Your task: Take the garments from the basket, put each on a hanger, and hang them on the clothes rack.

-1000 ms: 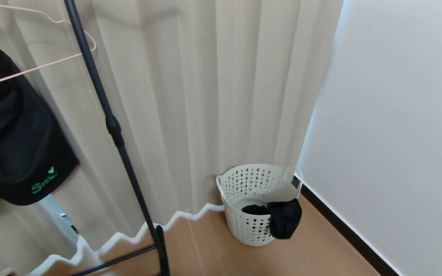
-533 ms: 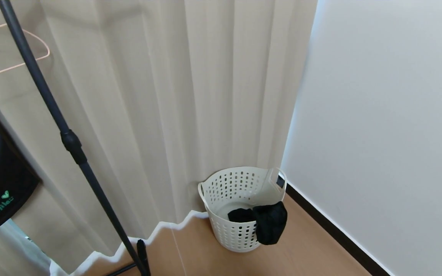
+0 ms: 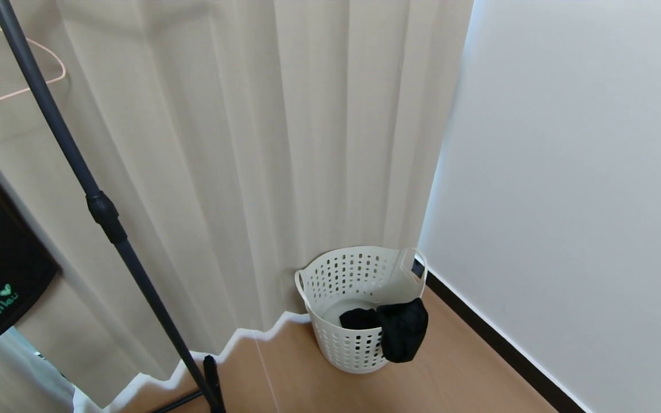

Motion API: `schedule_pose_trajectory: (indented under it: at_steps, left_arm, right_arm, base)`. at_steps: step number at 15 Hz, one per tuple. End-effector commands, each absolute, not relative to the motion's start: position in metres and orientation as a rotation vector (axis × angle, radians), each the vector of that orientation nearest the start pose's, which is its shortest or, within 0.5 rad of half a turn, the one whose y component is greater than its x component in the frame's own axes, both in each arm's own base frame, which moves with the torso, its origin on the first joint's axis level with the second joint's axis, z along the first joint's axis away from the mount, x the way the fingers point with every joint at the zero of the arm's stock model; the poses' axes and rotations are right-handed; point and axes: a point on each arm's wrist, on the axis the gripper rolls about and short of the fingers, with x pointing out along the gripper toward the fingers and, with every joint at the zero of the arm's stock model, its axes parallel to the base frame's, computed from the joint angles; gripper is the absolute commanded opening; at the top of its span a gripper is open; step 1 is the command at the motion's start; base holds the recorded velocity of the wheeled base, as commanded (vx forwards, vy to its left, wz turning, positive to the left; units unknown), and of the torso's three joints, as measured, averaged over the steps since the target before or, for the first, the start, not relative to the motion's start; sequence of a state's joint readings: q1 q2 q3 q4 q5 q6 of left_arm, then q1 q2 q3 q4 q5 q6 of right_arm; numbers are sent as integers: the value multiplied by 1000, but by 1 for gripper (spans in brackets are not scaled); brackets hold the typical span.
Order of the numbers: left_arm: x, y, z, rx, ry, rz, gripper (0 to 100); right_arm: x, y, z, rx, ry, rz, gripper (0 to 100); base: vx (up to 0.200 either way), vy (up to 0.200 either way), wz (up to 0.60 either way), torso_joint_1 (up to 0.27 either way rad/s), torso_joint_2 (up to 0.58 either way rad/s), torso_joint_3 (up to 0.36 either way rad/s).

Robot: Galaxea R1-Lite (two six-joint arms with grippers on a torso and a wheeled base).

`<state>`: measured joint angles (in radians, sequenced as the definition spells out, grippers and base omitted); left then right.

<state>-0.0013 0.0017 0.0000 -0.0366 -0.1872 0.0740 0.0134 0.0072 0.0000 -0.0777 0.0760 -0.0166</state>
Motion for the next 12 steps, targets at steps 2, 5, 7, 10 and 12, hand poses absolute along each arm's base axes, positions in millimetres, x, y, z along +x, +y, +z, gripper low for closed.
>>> schedule_pose_trajectory:
  at_steps: [2, 5, 7, 10, 12]
  left_arm:
    - [-23, -4, 79, 77, -41, -187, 100]
    - [-23, -4, 79, 77, -41, -187, 100]
    - [-23, -4, 79, 77, -41, -187, 100]
    - [-23, -4, 79, 77, -41, -187, 100]
    - [-23, -4, 79, 76, -39, -187, 100]
  right_arm:
    - [-23, 1, 84, -19, -71, 90, 100]
    - [-23, 1, 84, -19, -71, 90, 100]
    - [-23, 1, 84, -19, -71, 90, 100]
    - [-23, 1, 84, -19, -71, 90, 100]
    - [-23, 1, 84, -19, -71, 90, 100]
  base:
    - [0, 0, 0, 5, 5, -161]
    - [0, 0, 0, 4, 4, -186]
    - [0, 0, 0, -12, 185, -29]
    - [0, 0, 0, -6, 79, -137]
    - [0, 0, 0, 2, 14, -185]
